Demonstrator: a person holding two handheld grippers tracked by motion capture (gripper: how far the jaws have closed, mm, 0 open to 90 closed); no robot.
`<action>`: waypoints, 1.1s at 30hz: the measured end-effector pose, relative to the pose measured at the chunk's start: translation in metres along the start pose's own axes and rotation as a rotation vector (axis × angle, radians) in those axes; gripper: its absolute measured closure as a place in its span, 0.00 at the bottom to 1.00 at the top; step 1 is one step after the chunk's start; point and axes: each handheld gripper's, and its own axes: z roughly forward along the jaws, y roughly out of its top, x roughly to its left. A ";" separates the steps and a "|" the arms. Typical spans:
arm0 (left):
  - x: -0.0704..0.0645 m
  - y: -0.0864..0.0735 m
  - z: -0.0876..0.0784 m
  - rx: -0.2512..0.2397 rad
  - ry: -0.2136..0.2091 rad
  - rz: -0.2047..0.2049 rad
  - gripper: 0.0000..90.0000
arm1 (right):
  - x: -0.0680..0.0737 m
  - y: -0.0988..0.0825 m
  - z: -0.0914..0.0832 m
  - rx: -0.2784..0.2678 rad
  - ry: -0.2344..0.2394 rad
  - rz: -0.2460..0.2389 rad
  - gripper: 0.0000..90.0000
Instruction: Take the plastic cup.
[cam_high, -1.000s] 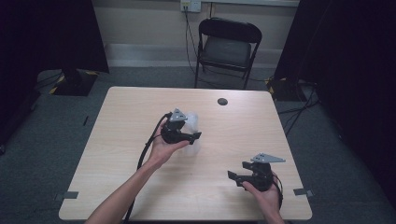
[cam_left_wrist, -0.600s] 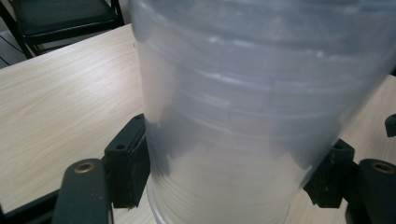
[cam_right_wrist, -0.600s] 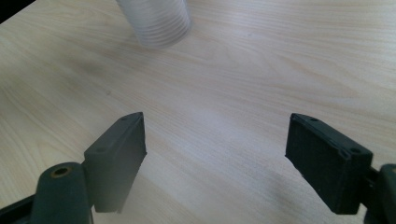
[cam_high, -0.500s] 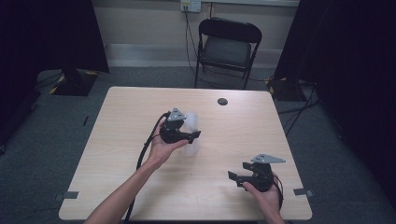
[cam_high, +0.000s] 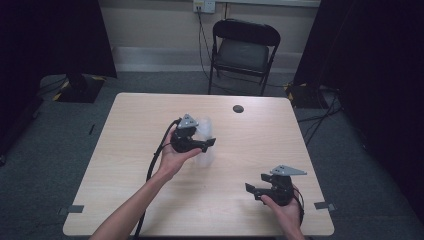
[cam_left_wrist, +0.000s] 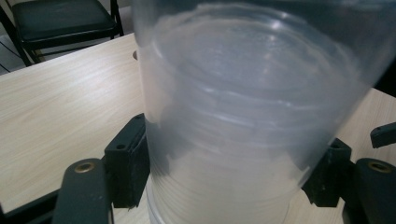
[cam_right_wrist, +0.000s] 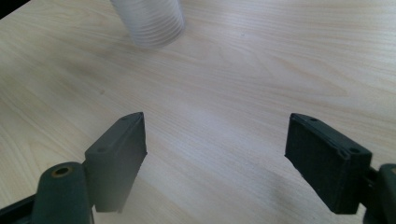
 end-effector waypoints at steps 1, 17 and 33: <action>0.000 0.001 -0.001 -0.008 -0.002 0.002 0.34 | -0.001 0.000 -0.001 -0.003 0.003 0.003 0.22; -0.001 0.010 -0.010 -0.057 -0.002 -0.021 0.34 | -0.001 -0.001 0.000 -0.006 0.016 0.002 0.22; -0.007 0.016 -0.020 -0.127 0.034 -0.031 0.35 | 0.002 -0.002 -0.002 -0.009 0.013 -0.007 0.22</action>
